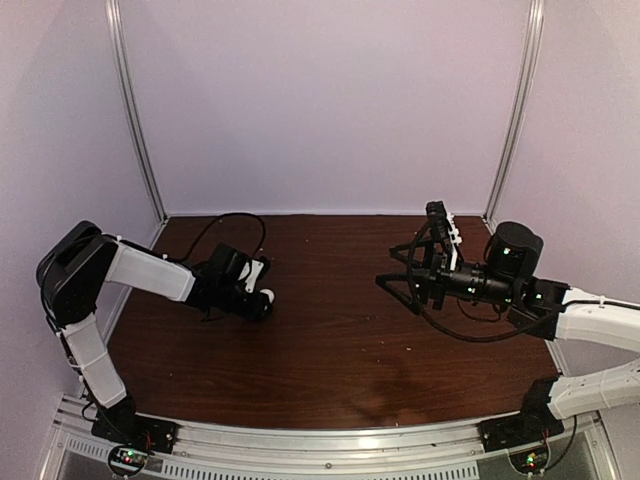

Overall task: Insert the wireless bluetooth earbuds into the charging case
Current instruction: Place the charging case with the earbuds at the center of the board, then reset both arms

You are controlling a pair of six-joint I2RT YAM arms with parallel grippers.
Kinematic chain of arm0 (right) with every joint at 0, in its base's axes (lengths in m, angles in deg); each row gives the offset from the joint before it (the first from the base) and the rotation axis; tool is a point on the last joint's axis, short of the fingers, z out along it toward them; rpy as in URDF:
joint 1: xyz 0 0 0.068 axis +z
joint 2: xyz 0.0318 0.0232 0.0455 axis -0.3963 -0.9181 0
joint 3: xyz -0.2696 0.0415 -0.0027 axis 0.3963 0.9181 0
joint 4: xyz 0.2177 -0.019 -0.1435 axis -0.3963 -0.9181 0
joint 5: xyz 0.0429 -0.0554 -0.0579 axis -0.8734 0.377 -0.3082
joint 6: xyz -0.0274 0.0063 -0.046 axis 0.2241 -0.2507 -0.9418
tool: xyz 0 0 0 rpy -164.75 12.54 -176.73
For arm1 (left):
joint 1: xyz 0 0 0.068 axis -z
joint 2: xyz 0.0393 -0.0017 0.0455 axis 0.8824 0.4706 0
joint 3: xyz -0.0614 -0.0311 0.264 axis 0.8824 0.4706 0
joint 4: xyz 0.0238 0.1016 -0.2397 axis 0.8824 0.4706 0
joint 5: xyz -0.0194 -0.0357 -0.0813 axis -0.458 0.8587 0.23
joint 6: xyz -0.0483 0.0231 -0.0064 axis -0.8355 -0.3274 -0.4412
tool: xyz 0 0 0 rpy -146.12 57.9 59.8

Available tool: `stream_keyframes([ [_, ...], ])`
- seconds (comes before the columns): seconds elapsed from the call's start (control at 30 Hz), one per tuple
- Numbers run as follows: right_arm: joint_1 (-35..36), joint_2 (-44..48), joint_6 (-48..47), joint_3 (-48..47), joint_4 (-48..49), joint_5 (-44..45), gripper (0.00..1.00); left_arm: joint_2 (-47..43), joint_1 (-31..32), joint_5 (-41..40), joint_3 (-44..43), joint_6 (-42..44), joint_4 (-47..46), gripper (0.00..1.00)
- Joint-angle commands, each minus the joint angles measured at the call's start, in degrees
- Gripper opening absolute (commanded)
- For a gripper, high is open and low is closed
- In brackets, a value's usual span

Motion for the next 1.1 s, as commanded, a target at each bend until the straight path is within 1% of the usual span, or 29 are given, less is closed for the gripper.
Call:
stream_keyframes([
  [0.0, -0.15, 0.53, -0.59, 0.10, -0.22, 0.64, 1.00, 0.97, -0.14, -1.18, 0.14, -0.85, -0.45, 0.53],
  [0.17, -0.23, -0.12, -0.08, 0.12, 0.17, 0.96, 1.00, 0.07, -0.14, -1.22, -0.61, -0.31, 0.34, 0.58],
  [0.23, -0.19, -0.47, 0.28, 0.05, 0.50, 1.01, 1.00, -0.72, -0.14, -0.38, -0.93, 0.10, 0.39, 0.62],
  [0.3, -0.17, -0.83, 0.59, -0.03, 0.88, 1.14, 1.00, -1.92, -0.14, 0.26, -1.40, 0.56, 0.45, 0.68],
  [0.33, -0.30, -1.02, 0.83, -0.11, 1.17, 1.29, 1.00, -2.76, -0.03, 0.46, -1.58, 1.01, 0.39, 0.75],
  [0.37, -0.36, -1.20, 1.02, -0.13, 1.49, 1.47, 1.00, -3.65, 0.07, 0.69, -2.03, 1.58, 0.44, 0.88],
  [0.4, -0.40, -1.38, 1.29, -0.18, 1.80, 1.76, 1.00, -4.96, 0.12, 0.91, -2.49, 2.20, 0.58, 0.96],
  [0.43, -0.57, -1.58, 1.73, -0.17, 2.14, 2.20, 1.00, -5.88, 0.19, 0.89, -3.06, 2.83, 1.01, 0.97],
  [0.57, -1.62, -3.32, 3.29, -1.69, 0.93, 5.11, 1.00, -10.74, 0.17, -0.17, -5.29, 4.54, 1.34, 0.98],
  [0.67, -3.01, -4.78, 4.22, -3.38, -0.43, 7.17, 1.00, -15.98, 0.06, -0.81, -6.45, 4.78, 1.21, 0.98],
  [0.77, -4.53, -6.17, 6.41, -3.98, -0.29, 9.62, 1.00, -21.43, -0.74, -0.52, -5.23, 4.32, -2.72, 0.98],
  [0.83, -5.53, -6.94, 7.51, -4.45, -0.51, 10.85, 1.00, -24.59, -2.00, -0.64, -3.72, 2.48, -5.32, 0.98],
  [0.93, -7.27, -7.08, 8.92, -4.71, -1.03, 13.98, 1.00, -28.36, -4.49, 1.59, -1.54, -0.39, -8.09, 0.98],
  [1.03, -9.90, -6.97, 11.05, -4.35, -1.52, 16.61, 1.00, -31.04, -7.34, 6.82, 1.36, -3.69, -11.01, 0.98],
  [1.07, -10.71, -6.84, 11.71, -4.10, -1.60, 17.18, 1.00, -31.78, -7.98, 7.40, 2.47, -4.74, -11.80, 0.98],
])
